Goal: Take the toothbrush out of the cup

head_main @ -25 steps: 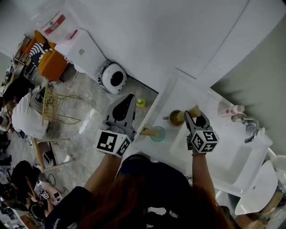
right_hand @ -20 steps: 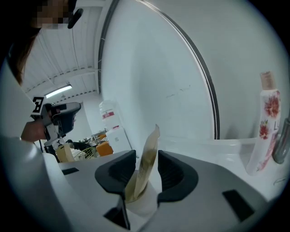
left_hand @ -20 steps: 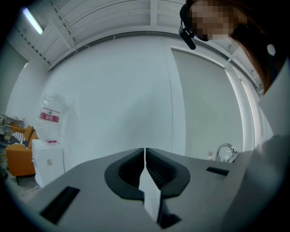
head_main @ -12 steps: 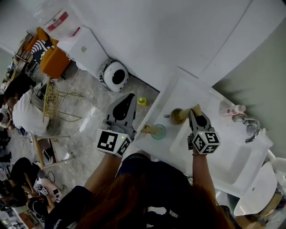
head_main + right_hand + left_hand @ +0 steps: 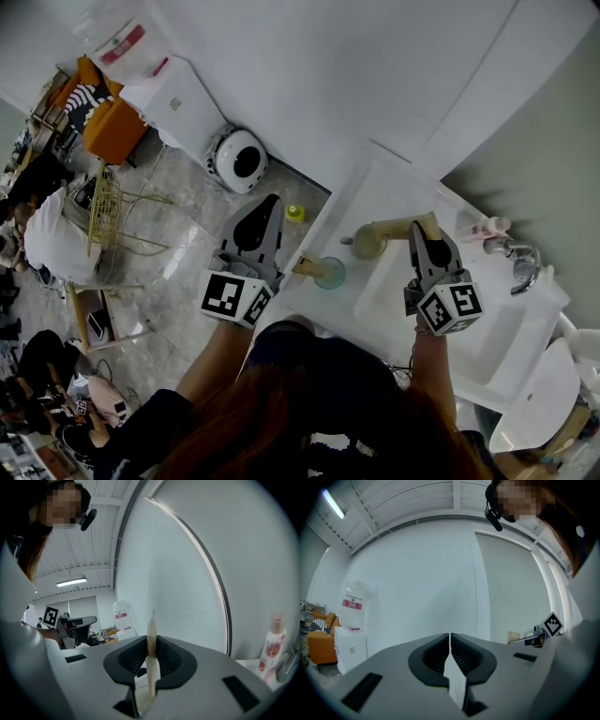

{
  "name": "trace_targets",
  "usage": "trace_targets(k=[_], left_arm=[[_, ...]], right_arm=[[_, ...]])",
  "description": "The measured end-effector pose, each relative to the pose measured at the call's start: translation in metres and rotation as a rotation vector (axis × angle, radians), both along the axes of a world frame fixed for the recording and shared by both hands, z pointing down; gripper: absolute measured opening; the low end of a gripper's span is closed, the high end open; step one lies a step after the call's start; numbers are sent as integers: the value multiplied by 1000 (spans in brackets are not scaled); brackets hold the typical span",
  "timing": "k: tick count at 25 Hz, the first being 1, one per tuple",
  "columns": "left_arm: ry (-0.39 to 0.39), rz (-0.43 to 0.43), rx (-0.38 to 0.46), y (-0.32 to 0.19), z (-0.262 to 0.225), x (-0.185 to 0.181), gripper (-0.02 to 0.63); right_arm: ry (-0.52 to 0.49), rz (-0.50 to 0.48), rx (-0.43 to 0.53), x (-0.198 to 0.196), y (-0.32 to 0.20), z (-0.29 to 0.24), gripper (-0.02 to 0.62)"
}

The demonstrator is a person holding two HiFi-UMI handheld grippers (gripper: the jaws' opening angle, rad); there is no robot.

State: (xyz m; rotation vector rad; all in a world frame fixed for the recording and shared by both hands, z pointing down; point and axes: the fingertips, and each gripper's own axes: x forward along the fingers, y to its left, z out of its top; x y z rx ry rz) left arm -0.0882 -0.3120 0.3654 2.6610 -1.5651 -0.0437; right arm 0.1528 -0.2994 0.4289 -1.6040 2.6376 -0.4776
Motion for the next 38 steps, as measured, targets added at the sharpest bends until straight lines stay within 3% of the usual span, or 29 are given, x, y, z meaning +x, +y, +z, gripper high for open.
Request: trace_targets(k=[5, 10, 26, 32, 38], left_arm=[[4, -4, 12, 4, -4, 0, 29], [6, 9, 23, 4, -8, -1, 29], [4, 220, 62, -17, -20, 33, 29], [-24, 167, 83, 2, -23, 47, 29], [-38, 12, 127, 45, -31, 73, 29]], right_arm=[[3, -18, 97, 6, 11, -36, 67], [83, 5, 165, 10, 24, -56, 67], [116, 192, 201, 9, 43, -70, 67], [108, 139, 227, 22, 50, -71, 67], [92, 12, 269, 52, 74, -75, 66]])
